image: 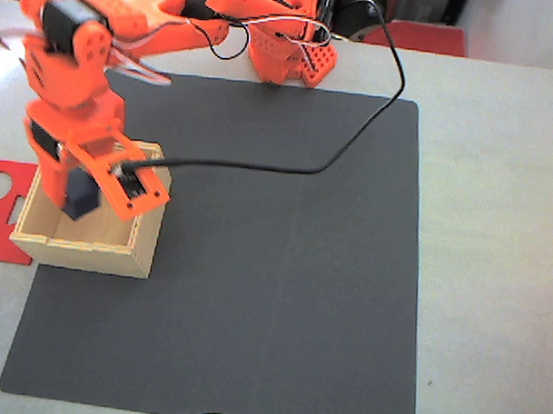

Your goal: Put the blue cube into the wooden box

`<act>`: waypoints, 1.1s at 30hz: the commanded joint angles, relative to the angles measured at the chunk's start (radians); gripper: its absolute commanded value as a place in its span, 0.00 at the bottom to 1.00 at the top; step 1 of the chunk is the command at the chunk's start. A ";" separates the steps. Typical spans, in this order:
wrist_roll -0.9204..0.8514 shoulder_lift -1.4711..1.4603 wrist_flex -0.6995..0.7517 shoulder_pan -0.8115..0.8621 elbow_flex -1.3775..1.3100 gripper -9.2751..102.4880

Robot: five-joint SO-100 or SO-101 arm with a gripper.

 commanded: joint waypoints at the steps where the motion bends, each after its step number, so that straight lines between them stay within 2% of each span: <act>1: 0.014 0.089 0.005 0.021 0.028 0.09; 19: -0.002 0.000 0.002 0.164 0.067 0.09; 33: -0.008 -0.060 -0.014 0.046 0.064 0.09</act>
